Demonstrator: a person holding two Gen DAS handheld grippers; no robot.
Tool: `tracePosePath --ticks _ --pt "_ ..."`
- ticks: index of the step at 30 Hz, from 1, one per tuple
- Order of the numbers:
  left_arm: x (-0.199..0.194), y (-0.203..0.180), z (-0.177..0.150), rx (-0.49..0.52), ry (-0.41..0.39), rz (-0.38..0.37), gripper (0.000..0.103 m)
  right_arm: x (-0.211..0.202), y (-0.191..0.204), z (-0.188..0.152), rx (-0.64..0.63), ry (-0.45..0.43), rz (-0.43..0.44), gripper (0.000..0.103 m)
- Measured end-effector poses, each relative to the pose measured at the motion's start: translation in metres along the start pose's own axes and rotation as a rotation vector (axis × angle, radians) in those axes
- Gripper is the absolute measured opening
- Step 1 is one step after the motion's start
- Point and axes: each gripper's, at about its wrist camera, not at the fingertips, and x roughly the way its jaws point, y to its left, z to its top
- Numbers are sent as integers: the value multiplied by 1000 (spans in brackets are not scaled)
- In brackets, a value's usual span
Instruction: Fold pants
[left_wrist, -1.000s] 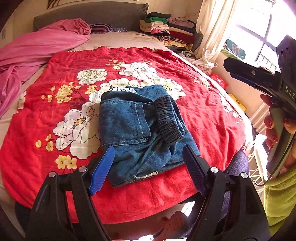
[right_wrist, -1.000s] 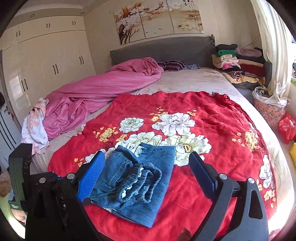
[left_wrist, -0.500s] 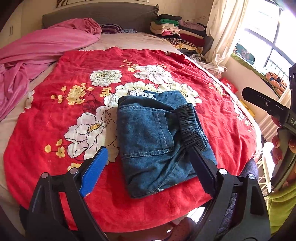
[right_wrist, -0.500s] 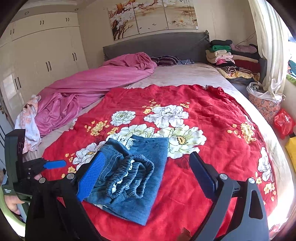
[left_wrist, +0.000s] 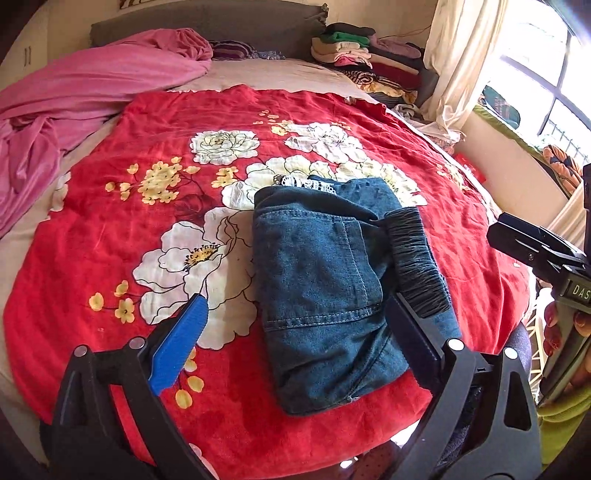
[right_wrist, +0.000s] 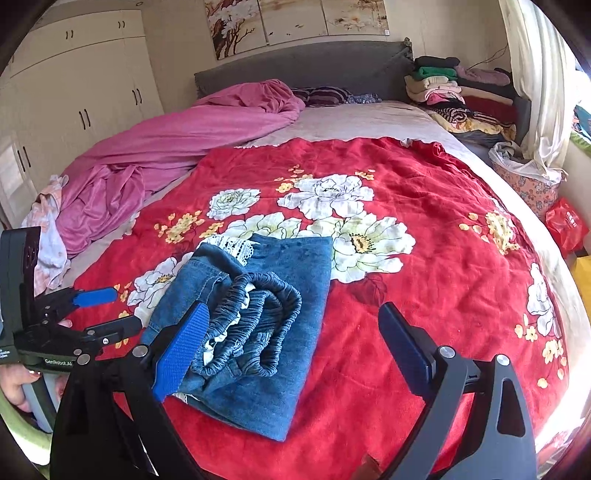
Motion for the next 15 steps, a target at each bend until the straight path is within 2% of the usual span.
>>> tracePosePath --ticks 15 --pt "21 11 -4 -28 27 7 92 36 -4 -18 32 102 11 92"
